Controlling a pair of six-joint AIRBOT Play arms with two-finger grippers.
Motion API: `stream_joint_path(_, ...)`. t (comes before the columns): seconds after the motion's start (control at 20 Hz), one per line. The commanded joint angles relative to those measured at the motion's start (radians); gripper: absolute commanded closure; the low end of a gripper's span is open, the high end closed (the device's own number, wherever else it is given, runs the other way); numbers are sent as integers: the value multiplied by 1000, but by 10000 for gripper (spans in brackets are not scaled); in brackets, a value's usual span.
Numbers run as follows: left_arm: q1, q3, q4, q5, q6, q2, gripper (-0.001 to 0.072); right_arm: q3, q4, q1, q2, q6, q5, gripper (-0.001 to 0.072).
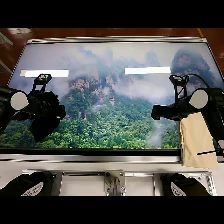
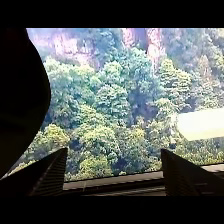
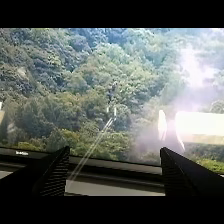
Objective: Fold the shirts.
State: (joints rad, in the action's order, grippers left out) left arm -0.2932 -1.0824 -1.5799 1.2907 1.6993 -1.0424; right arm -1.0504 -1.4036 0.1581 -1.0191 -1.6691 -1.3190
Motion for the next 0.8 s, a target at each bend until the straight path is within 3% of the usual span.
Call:
stream_joint_path(0.0, 1, 0, 0, 0, 0, 1, -4, 0, 0, 1, 1, 0, 18, 25)
stream_joint_path(0.2, 1, 0, 2, -7, 11, 0, -4, 0, 0, 1, 1, 0, 41, 25)
stream_joint_path(0.6, 0, 0, 74, -295, 25, 0, -5, 0, 0, 1, 1, 2, 42, 25)
stream_joint_path(0.75, 19, 0, -5, -364, 42, -16, -2, 1, 0, 1, 0, 2, 51, 25)
